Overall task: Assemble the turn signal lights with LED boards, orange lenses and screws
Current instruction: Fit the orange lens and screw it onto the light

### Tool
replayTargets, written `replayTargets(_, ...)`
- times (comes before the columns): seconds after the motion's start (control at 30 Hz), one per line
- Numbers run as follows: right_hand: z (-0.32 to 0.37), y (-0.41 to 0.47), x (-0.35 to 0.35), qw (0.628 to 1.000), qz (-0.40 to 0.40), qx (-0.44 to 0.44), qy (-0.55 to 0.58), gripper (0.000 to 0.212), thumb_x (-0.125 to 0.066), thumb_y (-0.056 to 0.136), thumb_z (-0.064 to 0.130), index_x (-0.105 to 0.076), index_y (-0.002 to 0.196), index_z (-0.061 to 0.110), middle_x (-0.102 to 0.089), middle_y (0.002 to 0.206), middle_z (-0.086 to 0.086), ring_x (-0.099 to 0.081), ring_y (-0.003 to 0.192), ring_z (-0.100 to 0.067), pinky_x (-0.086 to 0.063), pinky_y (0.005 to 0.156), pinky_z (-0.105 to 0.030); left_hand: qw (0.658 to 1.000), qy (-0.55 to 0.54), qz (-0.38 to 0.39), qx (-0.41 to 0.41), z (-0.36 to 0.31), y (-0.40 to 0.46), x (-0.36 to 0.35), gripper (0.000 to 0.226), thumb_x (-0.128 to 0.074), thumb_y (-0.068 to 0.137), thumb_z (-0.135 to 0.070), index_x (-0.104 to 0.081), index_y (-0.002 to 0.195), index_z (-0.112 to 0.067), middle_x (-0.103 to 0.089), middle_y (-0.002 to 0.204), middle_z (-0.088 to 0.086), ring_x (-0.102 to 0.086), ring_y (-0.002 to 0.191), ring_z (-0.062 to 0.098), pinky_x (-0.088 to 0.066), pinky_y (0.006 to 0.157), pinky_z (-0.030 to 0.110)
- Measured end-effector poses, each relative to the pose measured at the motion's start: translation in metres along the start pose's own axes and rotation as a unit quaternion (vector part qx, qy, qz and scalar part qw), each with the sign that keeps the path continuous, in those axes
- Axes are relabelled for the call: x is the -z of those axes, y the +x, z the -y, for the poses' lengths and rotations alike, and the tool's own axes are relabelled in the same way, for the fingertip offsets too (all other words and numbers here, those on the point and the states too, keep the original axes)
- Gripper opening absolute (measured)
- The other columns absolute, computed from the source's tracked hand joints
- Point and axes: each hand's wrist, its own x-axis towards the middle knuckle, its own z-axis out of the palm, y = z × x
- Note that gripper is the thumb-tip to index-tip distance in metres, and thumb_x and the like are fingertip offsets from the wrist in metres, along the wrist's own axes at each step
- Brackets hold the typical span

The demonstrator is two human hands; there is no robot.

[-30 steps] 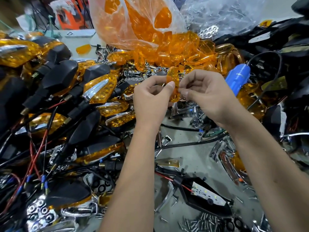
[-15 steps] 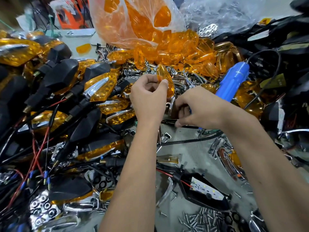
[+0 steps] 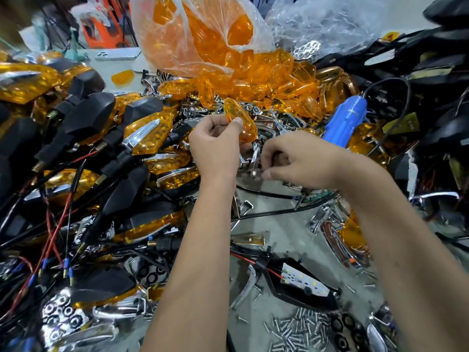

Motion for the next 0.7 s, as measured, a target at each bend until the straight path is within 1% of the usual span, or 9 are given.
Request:
replayTargets(0.07,-0.008,-0.006,0.010,0.996,-0.029,-0.001,0.088,0.010,-0.071,0.096,0.019,-0.065,0.088,0.020,-0.073,0.073,0.007,-0.064,0.061,-0.004,-0.049,0.058,-0.022,1.000,-0.009,-0.006,0.009,0.000,0.000,-0.001,0.008,-0.074,0.092,-0.007,-0.066,0.089,-0.008,-0.071,0.087,0.021,-0.069,0.066,0.030,-0.055,0.053,0.024)
replayTargets(0.13,-0.014,-0.011,0.014,0.981,-0.082,0.008,0.177,0.008,-0.067,0.099,0.015,-0.062,0.093,0.016,-0.078,0.078,0.004,-0.053,0.048,-0.011,-0.044,0.048,-0.022,1.000,-0.005,-0.002,0.012,0.001,-0.002,-0.002,0.009,-0.074,0.092,-0.007,-0.065,0.087,-0.009,-0.073,0.090,0.022,-0.071,0.069,0.031,-0.056,0.053,0.024)
replayTargets(0.17,-0.017,-0.011,0.014,0.968,-0.131,0.007,0.214,0.008,-0.068,0.099,0.015,-0.062,0.093,0.015,-0.079,0.078,0.002,-0.047,0.045,-0.010,-0.040,0.045,-0.020,1.000,-0.004,0.005,0.012,0.002,-0.003,-0.003,0.010,-0.074,0.092,-0.007,-0.065,0.086,-0.009,-0.073,0.088,0.019,-0.072,0.069,0.027,-0.056,0.054,0.025)
replayTargets(0.2,-0.018,-0.011,0.012,0.952,-0.187,0.001,0.244,0.009,-0.070,0.098,0.016,-0.063,0.093,0.014,-0.078,0.077,-0.001,-0.047,0.046,-0.009,-0.039,0.045,-0.018,1.000,-0.002,0.015,0.013,0.003,-0.005,-0.004,0.011,-0.074,0.091,-0.006,-0.065,0.085,-0.009,-0.073,0.084,0.015,-0.071,0.068,0.023,-0.058,0.054,0.027)
replayTargets(0.3,-0.015,-0.004,0.002,0.904,-0.316,-0.001,0.287,0.015,-0.079,0.091,0.016,-0.065,0.091,0.011,-0.074,0.074,-0.009,-0.060,0.055,-0.012,-0.044,0.050,-0.021,0.999,0.008,0.050,0.006,0.005,-0.010,-0.007,0.016,-0.074,0.091,-0.004,-0.064,0.080,-0.010,-0.068,0.065,-0.003,-0.068,0.063,0.013,-0.059,0.056,0.029)
replayTargets(0.4,-0.009,0.001,-0.011,0.884,-0.407,0.008,0.229,0.020,-0.080,0.088,0.019,-0.063,0.084,0.010,-0.065,0.068,-0.002,-0.050,0.053,-0.007,-0.041,0.051,-0.030,0.996,0.014,0.084,-0.003,0.005,-0.012,-0.007,0.021,-0.075,0.091,-0.004,-0.062,0.076,-0.013,-0.065,0.061,-0.004,-0.067,0.062,0.014,-0.061,0.059,0.034)
replayTargets(0.5,-0.002,0.003,-0.018,0.875,-0.460,0.028,0.148,0.022,-0.077,0.089,0.020,-0.060,0.081,0.010,-0.054,0.061,0.011,-0.045,0.052,-0.008,-0.037,0.053,-0.029,0.995,0.011,0.101,-0.009,0.004,-0.012,-0.007,0.022,-0.074,0.092,-0.004,-0.061,0.076,-0.013,-0.066,0.060,-0.003,-0.067,0.061,0.015,-0.061,0.059,0.033)
replayTargets(0.6,0.003,0.004,-0.021,0.867,-0.492,0.039,0.074,0.021,-0.074,0.091,0.018,-0.060,0.080,0.008,-0.054,0.063,0.005,-0.047,0.057,-0.017,-0.043,0.054,-0.037,0.993,-0.004,0.116,-0.009,0.004,-0.012,-0.007,0.021,-0.073,0.093,-0.004,-0.059,0.078,-0.009,-0.064,0.059,-0.002,-0.068,0.061,0.016,-0.060,0.059,0.031)
replayTargets(0.7,0.004,0.003,-0.023,0.864,-0.499,0.038,0.056,0.020,-0.073,0.092,0.015,-0.060,0.079,0.007,-0.057,0.067,-0.001,-0.048,0.059,-0.020,-0.046,0.056,-0.043,0.992,-0.003,0.121,-0.021,0.004,-0.013,-0.006,0.024,-0.074,0.093,-0.006,-0.058,0.077,-0.009,-0.062,0.059,0.000,-0.068,0.061,0.015,-0.061,0.059,0.033)
